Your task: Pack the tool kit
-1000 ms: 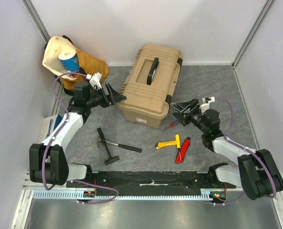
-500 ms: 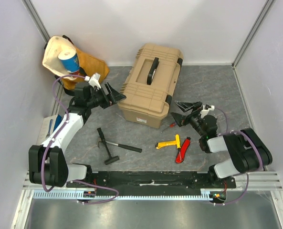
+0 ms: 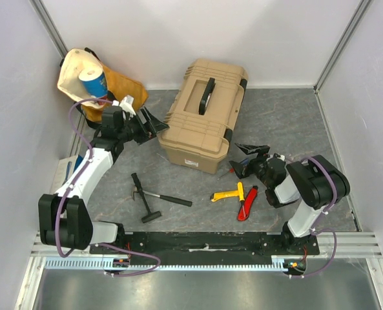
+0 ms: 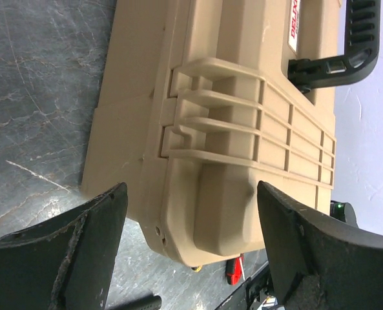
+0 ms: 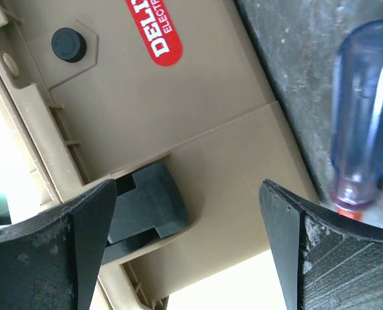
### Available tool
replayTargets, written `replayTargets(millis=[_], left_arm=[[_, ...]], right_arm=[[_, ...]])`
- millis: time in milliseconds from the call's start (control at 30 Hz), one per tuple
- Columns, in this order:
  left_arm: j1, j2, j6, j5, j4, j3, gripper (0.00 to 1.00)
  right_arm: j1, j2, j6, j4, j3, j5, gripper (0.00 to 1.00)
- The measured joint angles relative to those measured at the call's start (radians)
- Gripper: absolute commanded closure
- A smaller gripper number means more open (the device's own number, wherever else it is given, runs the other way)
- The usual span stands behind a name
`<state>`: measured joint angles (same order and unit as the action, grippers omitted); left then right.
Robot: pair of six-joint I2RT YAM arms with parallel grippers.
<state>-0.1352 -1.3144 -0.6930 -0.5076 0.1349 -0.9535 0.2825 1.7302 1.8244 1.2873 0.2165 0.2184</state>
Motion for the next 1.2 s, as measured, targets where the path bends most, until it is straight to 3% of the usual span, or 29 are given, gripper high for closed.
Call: replayTargets(millis=[433, 733, 933, 1200], left_arm=[[0.0, -0.064, -0.031, -0.02, -0.054, -0.039, 0.16], [-0.001, -0.089, -0.071, -0.036, -0.098, -0.039, 0.21], [-0.008, -0.117, -0.075, -0.021, -0.136, -0.039, 0.27], [-0.022, -0.132, -0.074, -0.021, -0.151, -0.047, 0.27]], right_arm=[[0.063, 0.034, 0.081, 0.001, 0.113, -0.053, 0.02], [0.155, 0.036, 0.164, -0.032, 0.133, -0.194, 0.03], [0.179, 0.022, 0.179, -0.029, 0.133, -0.261, 0.32], [0.179, 0.004, 0.192, -0.064, 0.129, -0.313, 0.48]])
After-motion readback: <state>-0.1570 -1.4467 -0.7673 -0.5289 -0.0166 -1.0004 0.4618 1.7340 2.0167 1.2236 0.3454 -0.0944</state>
